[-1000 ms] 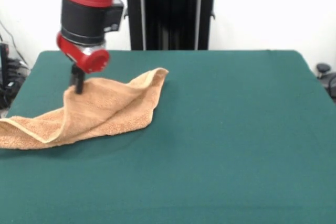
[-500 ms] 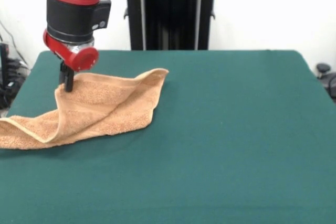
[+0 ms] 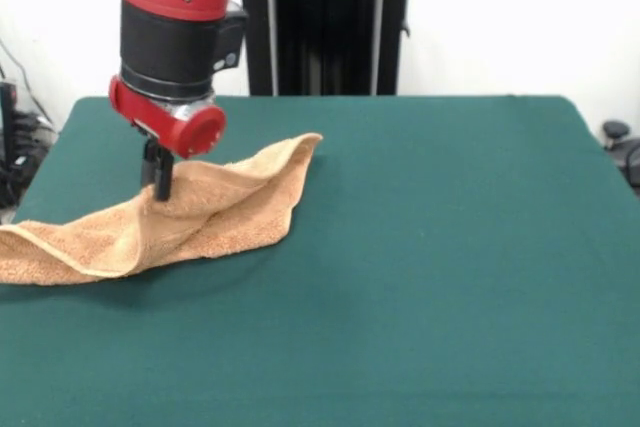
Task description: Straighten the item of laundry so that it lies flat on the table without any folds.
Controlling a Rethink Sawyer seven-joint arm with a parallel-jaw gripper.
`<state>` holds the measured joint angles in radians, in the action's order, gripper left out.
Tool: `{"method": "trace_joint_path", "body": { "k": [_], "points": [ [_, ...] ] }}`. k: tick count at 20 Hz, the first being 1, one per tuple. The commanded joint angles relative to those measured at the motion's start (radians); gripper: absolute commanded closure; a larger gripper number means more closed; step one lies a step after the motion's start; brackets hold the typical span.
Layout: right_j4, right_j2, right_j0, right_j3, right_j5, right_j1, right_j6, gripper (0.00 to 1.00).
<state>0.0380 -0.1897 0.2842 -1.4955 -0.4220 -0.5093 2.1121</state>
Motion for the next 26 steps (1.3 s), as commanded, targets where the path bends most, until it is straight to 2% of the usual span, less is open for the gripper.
{"method": "trace_joint_path", "body": {
  "k": [1,9,26],
  "points": [
    [0.006,0.145,-0.060,0.051,-0.105,0.104,0.014,1.00],
    [-0.013,0.149,-0.098,0.080,-0.110,0.127,0.050,1.00],
    [-0.111,0.103,-0.245,0.145,-0.092,0.211,0.197,1.00]
  ]
}}
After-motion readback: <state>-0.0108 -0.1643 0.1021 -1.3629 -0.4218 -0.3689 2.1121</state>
